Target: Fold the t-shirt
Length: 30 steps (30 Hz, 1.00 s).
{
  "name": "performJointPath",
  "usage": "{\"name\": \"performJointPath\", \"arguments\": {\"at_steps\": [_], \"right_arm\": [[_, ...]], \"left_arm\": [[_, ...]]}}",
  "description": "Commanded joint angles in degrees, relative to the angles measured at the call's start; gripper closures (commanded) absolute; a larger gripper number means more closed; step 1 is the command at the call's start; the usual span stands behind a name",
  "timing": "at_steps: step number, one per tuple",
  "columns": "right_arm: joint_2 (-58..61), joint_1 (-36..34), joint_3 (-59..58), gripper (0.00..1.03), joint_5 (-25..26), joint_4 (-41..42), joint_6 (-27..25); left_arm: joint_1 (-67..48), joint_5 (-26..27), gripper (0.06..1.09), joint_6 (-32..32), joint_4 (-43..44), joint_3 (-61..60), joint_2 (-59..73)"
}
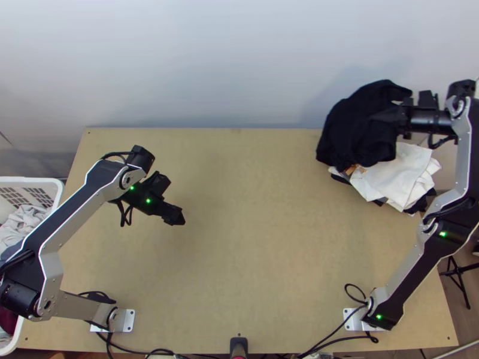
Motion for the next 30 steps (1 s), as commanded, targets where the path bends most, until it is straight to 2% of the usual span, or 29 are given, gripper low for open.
{"name": "performJointPath", "arguments": {"at_steps": [1,9,18,19,22,26,29,30], "right_arm": [[1.5,-7.5,0.8,1.00,-1.1,0.6,-0.3],[8.2,-15.0,0.4,1.00,-1.0,0.5,-2.0],[15.8,-20.2,0.3,1.00,0.4,-0.7,-3.7],[16.3,-20.5,0.3,0.95,0.4,-1.4,-4.3],[16.9,-22.0,0.3,0.70,0.6,-2.9,-6.5],[16.7,-23.1,0.5,0.36,4.5,-3.2,-8.1],[15.9,-24.1,0.5,0.18,7.3,-5.3,-11.0],[15.6,-24.6,0.5,0.14,7.8,-6.0,-11.7]], "left_arm": [[-0.2,0.0,0.12,0.3,0.8,-0.9,0.3],[-0.9,0.0,0.12,0.0,1.7,-2.8,0.3],[-2.2,0.0,0.12,-0.7,3.2,-4.4,0.5],[-2.4,0.0,0.12,-0.8,3.3,-4.3,0.6],[-2.7,0.0,0.12,-1.2,3.6,-4.2,0.6],[-2.7,0.0,0.12,-1.2,3.8,-4.1,0.8],[-2.7,0.0,0.12,-1.2,3.9,-4.4,0.8],[-2.8,0.0,0.12,-1.2,4.0,-4.5,0.8]]}}
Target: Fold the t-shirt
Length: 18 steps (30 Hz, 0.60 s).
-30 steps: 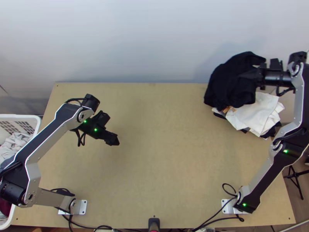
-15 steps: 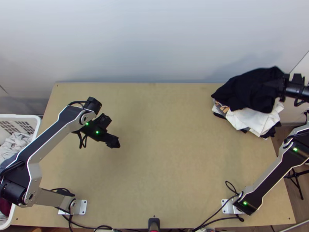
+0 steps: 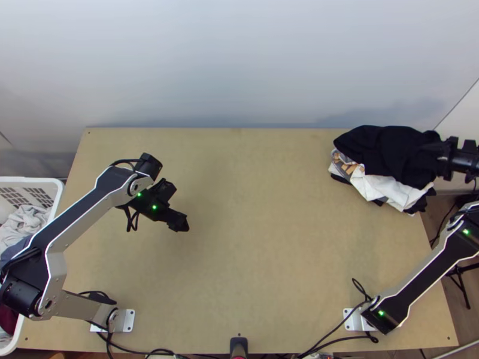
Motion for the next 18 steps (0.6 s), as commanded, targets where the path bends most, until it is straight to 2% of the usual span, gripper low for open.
{"name": "performJointPath", "arguments": {"at_steps": [1,7,9,11,12,15,18], "right_arm": [[-0.4,-3.0,0.1,0.13,4.7,-3.5,-4.8],[-3.3,-7.2,0.0,0.13,6.6,-6.2,-7.7],[-4.7,-8.4,0.0,0.14,8.7,-6.2,-8.1],[-6.8,-9.1,0.0,0.19,9.5,-6.2,-8.5],[-8.1,-9.1,0.0,0.27,9.5,-6.2,-8.5],[-12.3,-7.2,0.2,0.65,9.4,-6.1,-8.8],[-15.4,-3.5,0.5,0.95,9.0,-5.7,-8.7]], "left_arm": [[-0.3,0.0,0.12,-0.1,0.5,-0.5,0.2],[-1.4,0.0,0.12,-0.5,1.2,-1.0,0.5],[-1.7,0.0,0.12,-0.7,1.5,-1.0,0.6],[-1.8,0.0,0.12,-1.0,1.8,-0.9,0.6],[-1.8,0.0,0.12,-1.2,1.8,-0.9,0.6],[-2.2,0.0,0.12,-1.9,1.8,-1.0,0.4],[-2.3,0.0,0.12,-2.1,1.8,-1.3,-0.1]]}}
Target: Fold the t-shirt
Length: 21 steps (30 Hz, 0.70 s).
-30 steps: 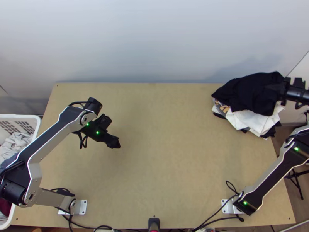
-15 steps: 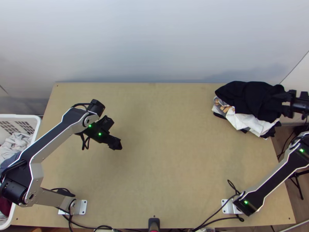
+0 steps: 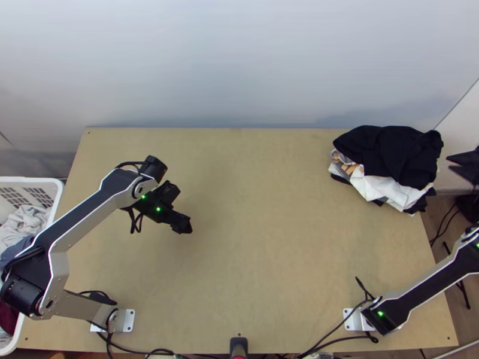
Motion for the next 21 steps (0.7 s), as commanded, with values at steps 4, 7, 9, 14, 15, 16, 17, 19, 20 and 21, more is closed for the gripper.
{"name": "performJointPath", "arguments": {"at_steps": [4,7,9,14,15,16,17,19,20,21], "right_arm": [[-9.4,9.1,0.4,1.00,0.5,0.7,-1.2],[-9.4,13.5,0.3,1.00,0.3,4.2,-0.6],[-8.7,16.4,0.4,1.00,0.3,8.1,0.0],[-5.7,22.9,1.1,1.00,0.5,20.1,6.8],[-4.5,23.9,1.6,1.00,0.6,20.6,6.9],[-3.6,24.9,1.6,1.00,0.8,20.7,7.0],[-2.6,25.8,1.4,1.00,0.8,20.7,6.9],[-0.7,26.6,0.7,1.00,0.9,20.7,6.5],[0.3,26.8,0.6,1.00,0.9,20.7,6.2],[1.3,26.9,0.6,1.00,0.9,20.8,6.1]], "left_arm": [[-0.5,-0.1,0.12,-0.6,0.2,-0.9,-1.2],[-0.5,-0.1,0.12,-0.6,0.2,-1.7,-2.4],[-0.4,-0.1,0.12,-0.6,0.2,-2.6,-3.2],[-0.4,-1.1,0.12,-0.7,0.2,-5.0,-5.8],[-0.4,-1.2,0.12,-0.7,0.2,-5.5,-6.3],[-0.4,-1.3,0.12,-0.7,0.2,-6.0,-6.8],[-0.4,-1.4,0.12,-0.7,0.2,-6.5,-7.1],[-0.3,-1.6,0.12,-0.7,0.2,-7.3,-7.8],[-0.3,-1.7,0.12,-0.7,0.2,-7.6,-8.1],[-0.3,-2.0,0.12,-0.7,0.2,-7.8,-8.3]]}}
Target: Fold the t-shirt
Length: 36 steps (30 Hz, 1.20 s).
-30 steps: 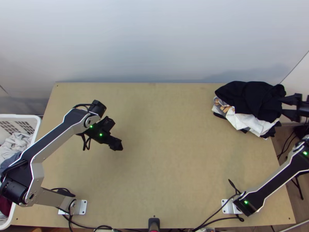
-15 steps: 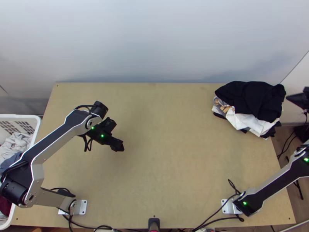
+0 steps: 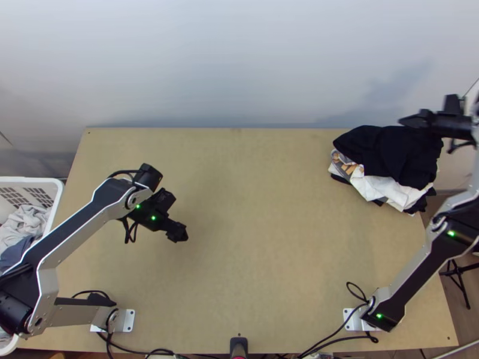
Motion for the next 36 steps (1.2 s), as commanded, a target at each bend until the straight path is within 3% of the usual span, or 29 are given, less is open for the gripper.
{"name": "performJointPath", "arguments": {"at_steps": [1,11,19,27,36], "right_arm": [[5.8,4.5,-0.2,1.00,0.2,4.1,0.9],[9.1,2.1,-6.9,1.00,5.6,3.4,-5.0],[-4.4,-6.3,-24.0,1.00,5.6,0.7,-12.1],[-15.4,-9.6,-46.1,1.00,5.6,2.0,-19.5],[-20.5,-16.9,-53.6,1.00,5.6,2.4,-22.6]], "left_arm": [[0.2,-1.0,0.12,0.0,0.0,-2.5,-2.4],[0.1,-1.5,0.12,0.4,0.5,-3.7,-2.4],[-0.1,-1.5,0.12,0.5,1.1,-4.7,-2.7],[-1.2,-1.4,0.12,-0.7,2.5,-5.2,-2.2],[-1.2,-1.5,0.12,-0.7,2.4,-7.3,-4.9]]}}
